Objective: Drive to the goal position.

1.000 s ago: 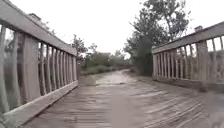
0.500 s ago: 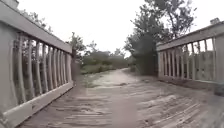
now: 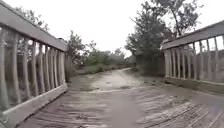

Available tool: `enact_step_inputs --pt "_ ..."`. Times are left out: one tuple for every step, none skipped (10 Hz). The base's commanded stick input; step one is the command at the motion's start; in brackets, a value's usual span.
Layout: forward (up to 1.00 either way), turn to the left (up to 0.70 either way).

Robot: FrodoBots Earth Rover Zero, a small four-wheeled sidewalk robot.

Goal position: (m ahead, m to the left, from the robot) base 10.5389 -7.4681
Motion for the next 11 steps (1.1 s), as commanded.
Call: enact_step_inputs --pt "0.70 0.00" --pt "0.70 0.00" --pt "0.70 0.00" --pt "0.70 0.00" --pt "0.70 0.00" --pt "0.70 0.00" --pt "0.70 0.00" --pt "0.70 0.00" --pt "0.70 0.00" --pt "0.70 0.00" --pt "0.70 0.00"
